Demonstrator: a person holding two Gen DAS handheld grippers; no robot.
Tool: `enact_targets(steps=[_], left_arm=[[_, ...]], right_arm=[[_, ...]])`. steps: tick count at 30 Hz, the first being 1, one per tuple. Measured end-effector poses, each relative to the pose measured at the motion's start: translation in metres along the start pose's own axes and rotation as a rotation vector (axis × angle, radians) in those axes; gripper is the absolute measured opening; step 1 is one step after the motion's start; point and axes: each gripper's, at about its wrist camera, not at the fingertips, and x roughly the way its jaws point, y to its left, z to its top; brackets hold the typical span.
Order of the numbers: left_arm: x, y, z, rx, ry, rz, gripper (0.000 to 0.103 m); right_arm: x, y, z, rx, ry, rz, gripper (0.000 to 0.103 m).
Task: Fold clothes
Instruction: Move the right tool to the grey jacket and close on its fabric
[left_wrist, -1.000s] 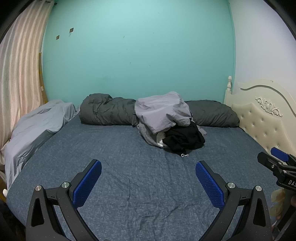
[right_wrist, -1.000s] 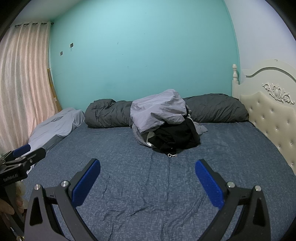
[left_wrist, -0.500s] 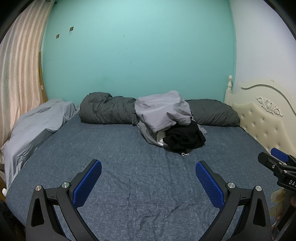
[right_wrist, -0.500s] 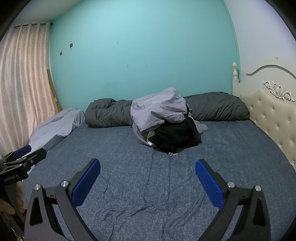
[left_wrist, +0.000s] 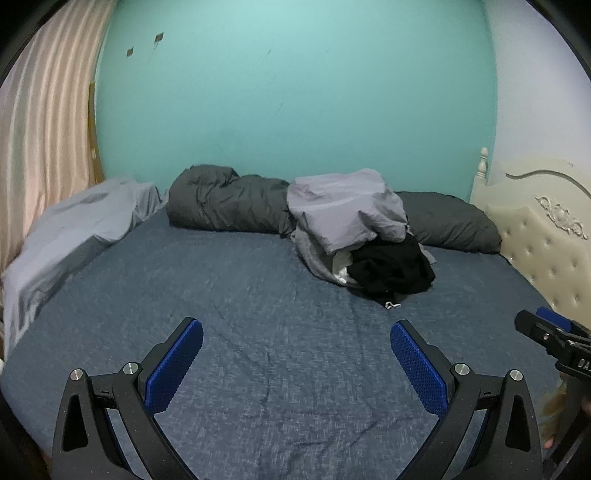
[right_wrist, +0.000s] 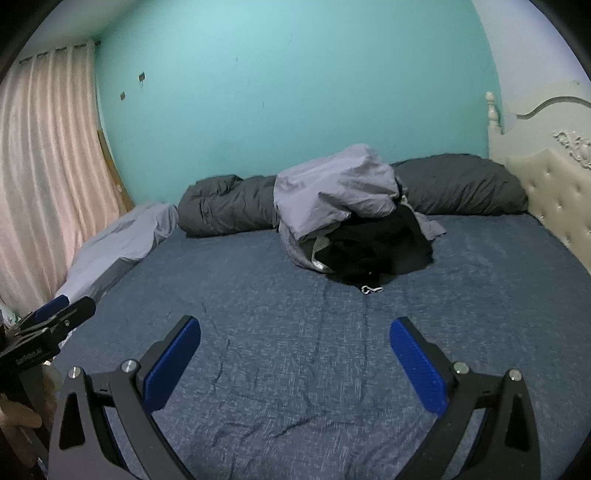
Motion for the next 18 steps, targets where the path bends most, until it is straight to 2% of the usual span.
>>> enact_targets(steps=[3,10,13,18], left_arm=[[0.028,0.008,-0.001,-0.036,0.000,-0.019,0.103],[0.112,0.026,-0.002,-0.107,0.054,-0.045,0.103],[0.147,0.035,0.001,-0.141,0.076,-0.057,0.103],[0.195,0.048,0.001,-0.165,0.091,-0.054,0.103]], right_arm=[[0.036,-0.007,0.006,0.018,0.044,-0.003,0.103],[0.126,-0.021,0.028,0.004,0.088,0.004,0.103],[0.173,-0.029,0.041,0.013,0.112,0.009,0.097],[0.242,-0.042,0.059,0.045,0.137,0.040,0.096]])
